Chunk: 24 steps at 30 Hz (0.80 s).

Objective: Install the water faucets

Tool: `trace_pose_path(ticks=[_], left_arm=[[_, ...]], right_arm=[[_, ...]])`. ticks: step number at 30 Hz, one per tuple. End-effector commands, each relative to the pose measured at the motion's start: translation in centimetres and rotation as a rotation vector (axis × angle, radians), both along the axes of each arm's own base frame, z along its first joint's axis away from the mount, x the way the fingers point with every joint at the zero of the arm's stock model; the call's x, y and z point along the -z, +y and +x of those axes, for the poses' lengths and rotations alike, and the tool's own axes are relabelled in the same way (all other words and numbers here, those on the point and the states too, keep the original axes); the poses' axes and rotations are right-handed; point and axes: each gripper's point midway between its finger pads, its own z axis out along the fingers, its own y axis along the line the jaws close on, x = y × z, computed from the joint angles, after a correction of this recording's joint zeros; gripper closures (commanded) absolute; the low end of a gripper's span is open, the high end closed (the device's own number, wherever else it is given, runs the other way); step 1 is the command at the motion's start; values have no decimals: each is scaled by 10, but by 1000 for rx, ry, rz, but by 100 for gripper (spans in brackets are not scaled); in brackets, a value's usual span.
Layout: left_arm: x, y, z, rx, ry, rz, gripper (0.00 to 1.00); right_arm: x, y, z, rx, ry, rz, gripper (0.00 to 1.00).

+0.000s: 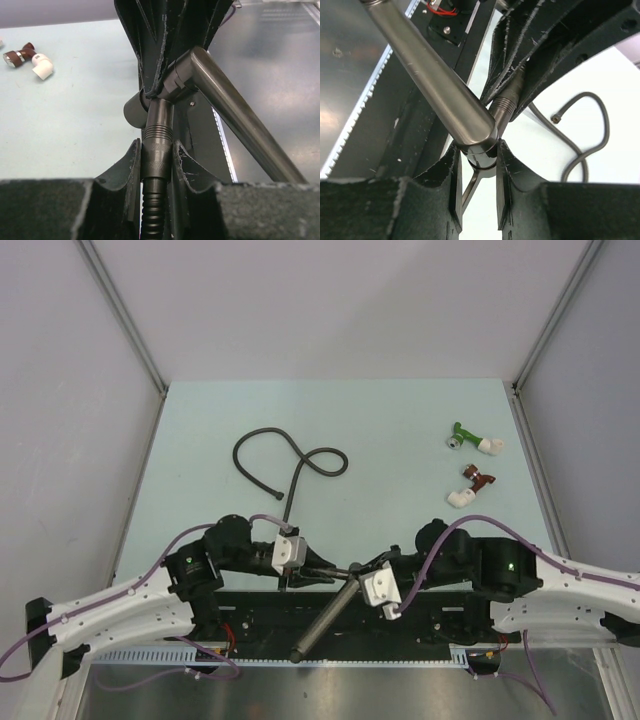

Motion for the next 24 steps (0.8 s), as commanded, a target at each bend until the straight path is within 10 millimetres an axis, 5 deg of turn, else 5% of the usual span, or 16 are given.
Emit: trace_pose_path(ticks=[1,12,24], left_arm=[[-63,-5,23,-92,-197,-234,100],[-73,3,41,-223,-208,-323,100],[-79,10,63,-367,-189,-386,100]], right_arm=[[-42,18,17,185,233,177,100],[-70,17,75,519,663,432,100],[-62,15,94,690,1073,476,100]])
